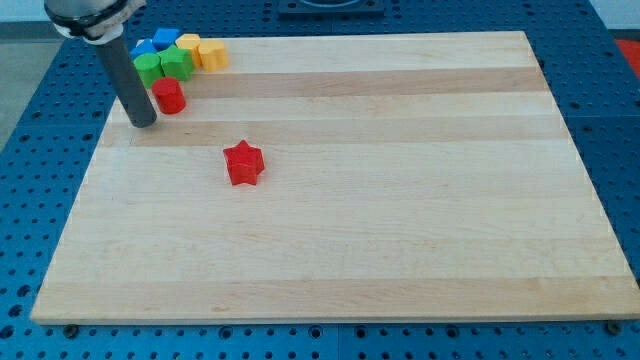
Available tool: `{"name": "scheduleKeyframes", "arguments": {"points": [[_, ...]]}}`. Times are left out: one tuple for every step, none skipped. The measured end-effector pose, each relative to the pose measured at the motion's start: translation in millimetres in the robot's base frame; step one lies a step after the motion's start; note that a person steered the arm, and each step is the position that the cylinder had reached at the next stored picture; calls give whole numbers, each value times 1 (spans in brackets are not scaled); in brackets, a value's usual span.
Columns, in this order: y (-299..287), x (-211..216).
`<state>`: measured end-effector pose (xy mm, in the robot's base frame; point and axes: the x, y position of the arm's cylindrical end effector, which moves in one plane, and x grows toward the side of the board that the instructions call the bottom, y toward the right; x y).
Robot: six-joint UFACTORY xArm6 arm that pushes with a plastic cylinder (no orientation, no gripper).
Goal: Slide the red circle below the green star
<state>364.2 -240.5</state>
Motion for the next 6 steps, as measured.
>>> {"name": "scheduleKeyframes", "arguments": {"points": [[15,-5],[15,-20],[15,-32],[15,-38],[15,-40],[15,-40]]}}
